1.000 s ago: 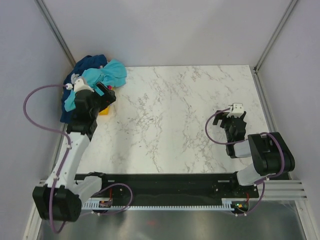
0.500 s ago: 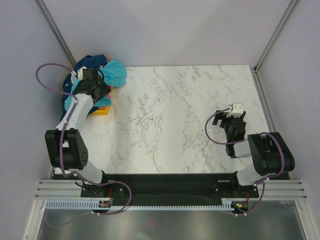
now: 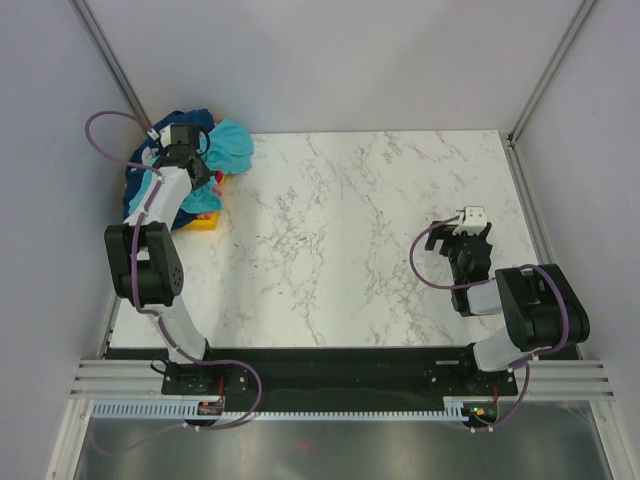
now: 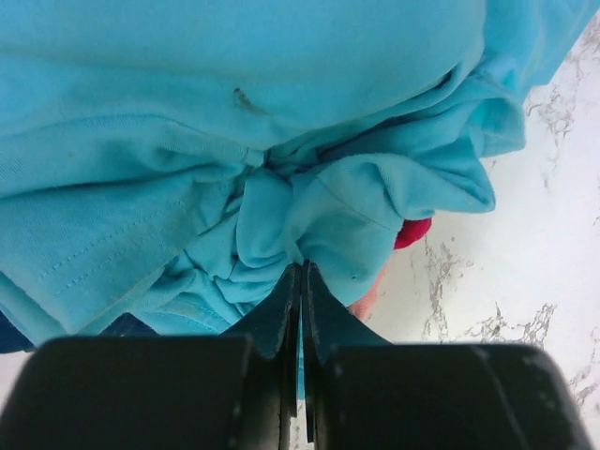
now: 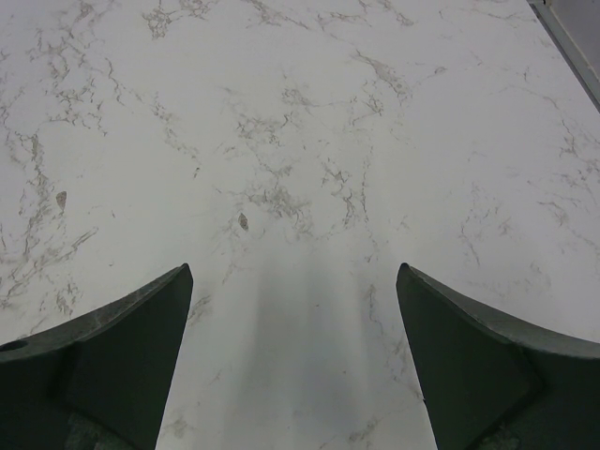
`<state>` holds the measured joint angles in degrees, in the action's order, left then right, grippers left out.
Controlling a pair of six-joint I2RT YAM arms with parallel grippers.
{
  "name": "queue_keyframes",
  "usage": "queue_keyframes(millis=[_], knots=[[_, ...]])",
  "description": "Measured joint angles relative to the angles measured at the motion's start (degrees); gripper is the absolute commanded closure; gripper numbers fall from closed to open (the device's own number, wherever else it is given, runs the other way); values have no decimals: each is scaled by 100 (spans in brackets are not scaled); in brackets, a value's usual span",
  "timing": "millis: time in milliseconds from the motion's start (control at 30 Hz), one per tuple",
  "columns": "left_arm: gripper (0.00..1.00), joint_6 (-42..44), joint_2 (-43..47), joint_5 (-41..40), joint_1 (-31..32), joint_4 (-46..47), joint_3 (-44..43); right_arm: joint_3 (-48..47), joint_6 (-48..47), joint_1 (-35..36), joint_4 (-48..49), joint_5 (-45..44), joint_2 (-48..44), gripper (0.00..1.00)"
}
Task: Fold and stack the t-shirts
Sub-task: Grab the tshirt from the pile, then move the tshirt to the center of the board
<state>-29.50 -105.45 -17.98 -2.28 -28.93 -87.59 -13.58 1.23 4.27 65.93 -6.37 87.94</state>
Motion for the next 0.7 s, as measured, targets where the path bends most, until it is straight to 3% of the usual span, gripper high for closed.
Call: queue_keyframes(millis=[267, 367, 700], knots=[[98, 162, 127, 46, 35, 61, -280, 0, 0, 0, 0, 0, 0, 2], [98, 369, 431, -37, 319, -28, -468, 0, 0, 0, -2, 2, 0, 2], [98, 2100, 1056, -772, 3775, 197, -3980, 0, 0, 0, 0, 0, 0, 2]])
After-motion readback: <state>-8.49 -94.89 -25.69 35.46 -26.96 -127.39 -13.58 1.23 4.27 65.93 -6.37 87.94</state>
